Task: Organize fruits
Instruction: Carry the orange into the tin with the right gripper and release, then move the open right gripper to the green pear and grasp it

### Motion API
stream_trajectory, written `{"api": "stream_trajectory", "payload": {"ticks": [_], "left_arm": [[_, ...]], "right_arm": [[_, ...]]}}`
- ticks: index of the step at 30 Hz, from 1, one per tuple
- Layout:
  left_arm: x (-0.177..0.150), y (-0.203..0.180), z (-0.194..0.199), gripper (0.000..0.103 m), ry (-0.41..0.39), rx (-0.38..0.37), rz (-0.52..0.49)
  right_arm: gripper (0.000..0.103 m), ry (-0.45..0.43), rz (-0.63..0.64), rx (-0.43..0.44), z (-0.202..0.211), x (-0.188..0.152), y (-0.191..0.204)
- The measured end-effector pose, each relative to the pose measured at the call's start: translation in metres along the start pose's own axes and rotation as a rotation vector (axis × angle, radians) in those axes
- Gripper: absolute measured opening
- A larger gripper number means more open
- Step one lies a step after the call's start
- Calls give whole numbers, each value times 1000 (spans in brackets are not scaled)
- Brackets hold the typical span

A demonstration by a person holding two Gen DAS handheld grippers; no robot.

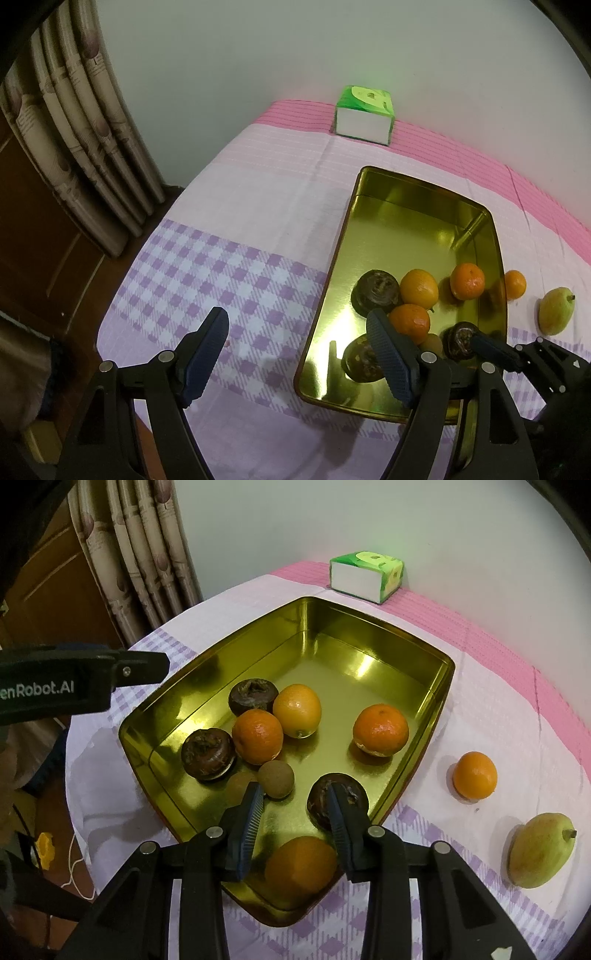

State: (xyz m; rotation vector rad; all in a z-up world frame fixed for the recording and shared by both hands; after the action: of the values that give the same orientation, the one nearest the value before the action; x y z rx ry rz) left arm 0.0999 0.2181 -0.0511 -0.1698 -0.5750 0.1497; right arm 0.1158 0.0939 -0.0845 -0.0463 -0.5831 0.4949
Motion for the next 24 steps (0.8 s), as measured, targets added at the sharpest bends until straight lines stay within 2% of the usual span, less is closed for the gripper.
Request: {"api": "stream_trajectory", "payload": {"ticks": [6,12,15,24], "left_arm": [[2,-2,-1,77,6,-1,-18],[1,-2,-1,77,5,-1,-21],[1,-3,-1,77,7,-1,-22],[2,-5,-2,77,11,0,-36]], "right_arm": [[48,-22,-27,3,10,2,-6],[49,-51,-62,2,22,2,-17],[58,-65,-78,-27,30,0,-26],[61,-52,-166,-94,39,-22,-75]]}}
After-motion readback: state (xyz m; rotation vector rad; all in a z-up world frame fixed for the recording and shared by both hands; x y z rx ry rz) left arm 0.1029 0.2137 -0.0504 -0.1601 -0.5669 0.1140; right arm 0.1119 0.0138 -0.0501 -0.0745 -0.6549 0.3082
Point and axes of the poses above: each gripper's, at about its wrist camera, not at the fingertips, and z roughly against the way its jaws point, y to its left, x to its top, the point moved 7 cm from there along -z, roughly the way its jaws point, and after that the axes turned 15 degrees about -x, right-handed, at the moved point
